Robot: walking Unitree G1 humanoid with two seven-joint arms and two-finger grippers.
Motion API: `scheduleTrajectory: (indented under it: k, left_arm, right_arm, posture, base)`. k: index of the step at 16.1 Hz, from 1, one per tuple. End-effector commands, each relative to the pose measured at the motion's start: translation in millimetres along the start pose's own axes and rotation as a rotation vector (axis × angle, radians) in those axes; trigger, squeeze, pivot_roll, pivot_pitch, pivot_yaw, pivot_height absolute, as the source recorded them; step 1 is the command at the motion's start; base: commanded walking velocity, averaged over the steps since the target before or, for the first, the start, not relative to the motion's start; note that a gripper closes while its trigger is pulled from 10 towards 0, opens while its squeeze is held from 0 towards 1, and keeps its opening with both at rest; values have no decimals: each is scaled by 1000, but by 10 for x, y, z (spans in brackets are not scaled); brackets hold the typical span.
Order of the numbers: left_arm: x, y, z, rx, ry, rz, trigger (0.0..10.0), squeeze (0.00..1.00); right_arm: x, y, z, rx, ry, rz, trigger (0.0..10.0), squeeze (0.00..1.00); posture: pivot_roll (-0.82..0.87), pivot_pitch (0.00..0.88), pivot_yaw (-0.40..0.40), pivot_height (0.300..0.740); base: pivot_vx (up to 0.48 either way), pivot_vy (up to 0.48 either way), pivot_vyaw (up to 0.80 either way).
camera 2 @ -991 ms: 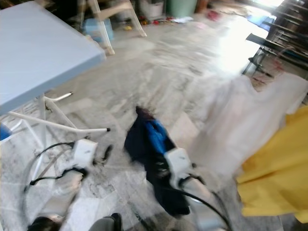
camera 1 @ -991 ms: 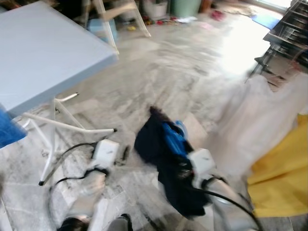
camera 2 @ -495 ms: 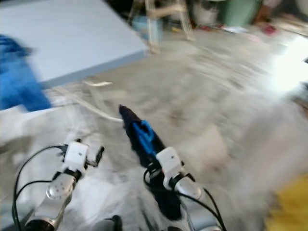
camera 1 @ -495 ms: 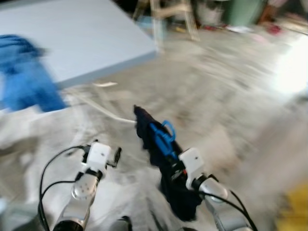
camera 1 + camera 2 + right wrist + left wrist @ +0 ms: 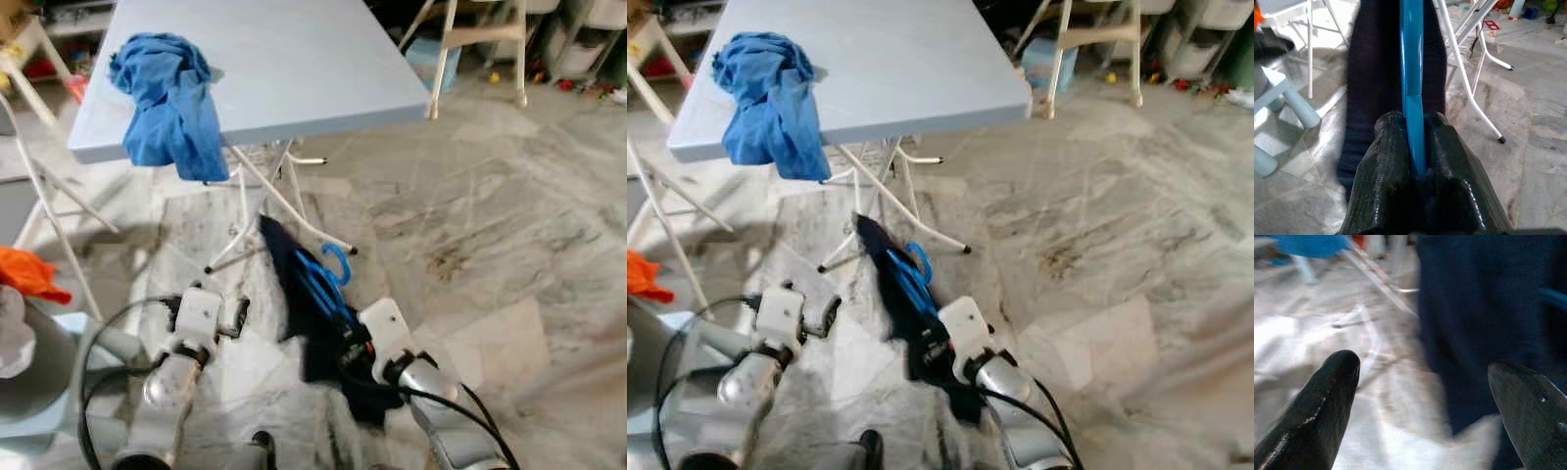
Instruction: Hang hanger
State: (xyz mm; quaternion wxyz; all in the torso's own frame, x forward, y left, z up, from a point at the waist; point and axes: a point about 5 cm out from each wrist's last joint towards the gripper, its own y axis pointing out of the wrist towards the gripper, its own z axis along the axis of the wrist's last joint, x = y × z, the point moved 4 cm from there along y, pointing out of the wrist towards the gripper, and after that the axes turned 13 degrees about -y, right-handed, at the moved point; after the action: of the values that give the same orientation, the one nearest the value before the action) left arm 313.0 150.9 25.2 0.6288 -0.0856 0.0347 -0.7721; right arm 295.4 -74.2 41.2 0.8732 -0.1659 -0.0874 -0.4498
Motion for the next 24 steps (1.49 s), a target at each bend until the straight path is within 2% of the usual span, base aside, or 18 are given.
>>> scheduleTrajectory:
  k: [1, 3, 4, 7, 13, 14, 19, 20, 21, 24]
  left_arm:
    - [95, 3, 12, 1, -15, -47, 10000, 0]
    - [158, 15, 73, 21, -50, -89, 10000, 0]
    - [237, 24, 146, 43, -80, -135, 10000, 0]
    - [264, 53, 155, 42, -88, -149, 10000, 0]
    - [274, 193, 279, 56, -90, -183, 10000, 0]
    - [306, 267, 340, 67, -93, -192, 10000, 0]
    - [375, 319, 315, 53, -96, -214, 10000, 0]
    - [373, 320, 289, 44, -95, -211, 3098, 0]
    - [345, 316, 261, 34, -105, -200, 0, 0]
    - [266, 305, 232, 25, -103, -179, 0, 0]
  right_arm:
    - [98, -18, 66, 30, 4, -47, 10000, 0]
    - [122, -7, 81, 33, -3, -63, 10000, 0]
    - [150, 0, 95, 37, -8, -76, 10000, 0]
    - [148, -9, 161, 56, 3, -56, 10000, 0]
    - [48, -172, 218, 76, 12, 120, 10000, 0]
    - [25, -235, 218, 66, 14, 180, 10000, 0]
    - [40, -252, 253, 64, 21, 198, 10000, 0]
    - [33, -257, 263, 65, 22, 207, 10000, 0]
    - [35, -264, 274, 65, 23, 212, 10000, 0]
    - [38, -272, 288, 66, 19, 226, 10000, 0]
  posture:
    - [-87, 188, -28, 740]
    - [-88, 188, -30, 740]
    - [-89, 190, -32, 740]
    - [-96, 194, -35, 740]
    - [-111, 199, -27, 740]
    - [-119, 199, -19, 740]
    - [-124, 199, -13, 740]
    - [-125, 200, -12, 740]
    - [-125, 201, -12, 740]
    - [-121, 203, -10, 740]
  base:
    - [0, 0, 0]
    - [0, 0, 0]
    - [0, 0, 0]
    - [0, 0, 0]
    - [0, 0, 0]
    - [0, 0, 0]
    - [0, 0, 0]
    - [0, 0, 0]
    - [0, 0, 0]
    - [0, 0, 0]
